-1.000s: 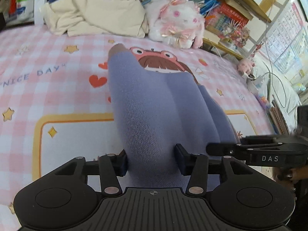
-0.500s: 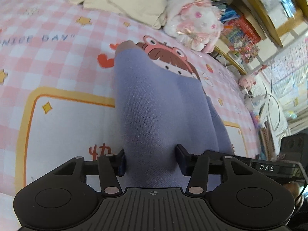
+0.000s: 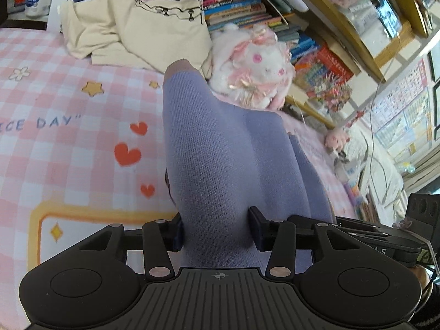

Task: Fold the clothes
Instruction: 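Grasp the folded sweater with both grippers, then lift the folded sweater with both grippers and fold it in half toward the bunny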

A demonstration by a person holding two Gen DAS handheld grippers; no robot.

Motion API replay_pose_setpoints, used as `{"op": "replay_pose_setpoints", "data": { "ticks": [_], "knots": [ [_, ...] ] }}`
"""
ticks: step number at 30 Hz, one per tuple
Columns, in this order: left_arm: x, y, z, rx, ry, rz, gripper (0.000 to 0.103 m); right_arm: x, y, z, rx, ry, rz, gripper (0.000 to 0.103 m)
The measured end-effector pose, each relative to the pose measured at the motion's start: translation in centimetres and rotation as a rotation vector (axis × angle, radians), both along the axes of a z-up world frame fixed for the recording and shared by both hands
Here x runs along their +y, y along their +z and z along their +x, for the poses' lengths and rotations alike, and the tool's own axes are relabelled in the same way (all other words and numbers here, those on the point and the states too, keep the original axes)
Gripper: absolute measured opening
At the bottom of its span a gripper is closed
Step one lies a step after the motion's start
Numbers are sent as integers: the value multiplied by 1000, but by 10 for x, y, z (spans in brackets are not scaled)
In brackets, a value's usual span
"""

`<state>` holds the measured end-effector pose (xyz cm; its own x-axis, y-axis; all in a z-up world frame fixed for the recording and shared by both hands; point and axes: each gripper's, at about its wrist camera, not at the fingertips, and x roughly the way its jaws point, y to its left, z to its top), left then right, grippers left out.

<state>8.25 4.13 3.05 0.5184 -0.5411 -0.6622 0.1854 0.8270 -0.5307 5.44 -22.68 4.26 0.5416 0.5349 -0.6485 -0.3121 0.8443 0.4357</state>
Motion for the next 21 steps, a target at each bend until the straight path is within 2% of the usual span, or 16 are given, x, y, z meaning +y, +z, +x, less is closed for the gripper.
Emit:
{"op": "replay_pose_setpoints", "data": {
  "ticks": [7, 14, 21],
  "knots": [
    [16, 0, 44, -11, 31, -18, 45, 19, 4, 50, -13, 3, -34, 28],
    [27, -2, 89, -24, 34, 5, 45, 43, 1, 99, -12, -4, -55, 28],
    [33, -15, 129, 3, 29, 16, 45, 54, -11, 133, 12, -40, -64, 28]
  ]
}}
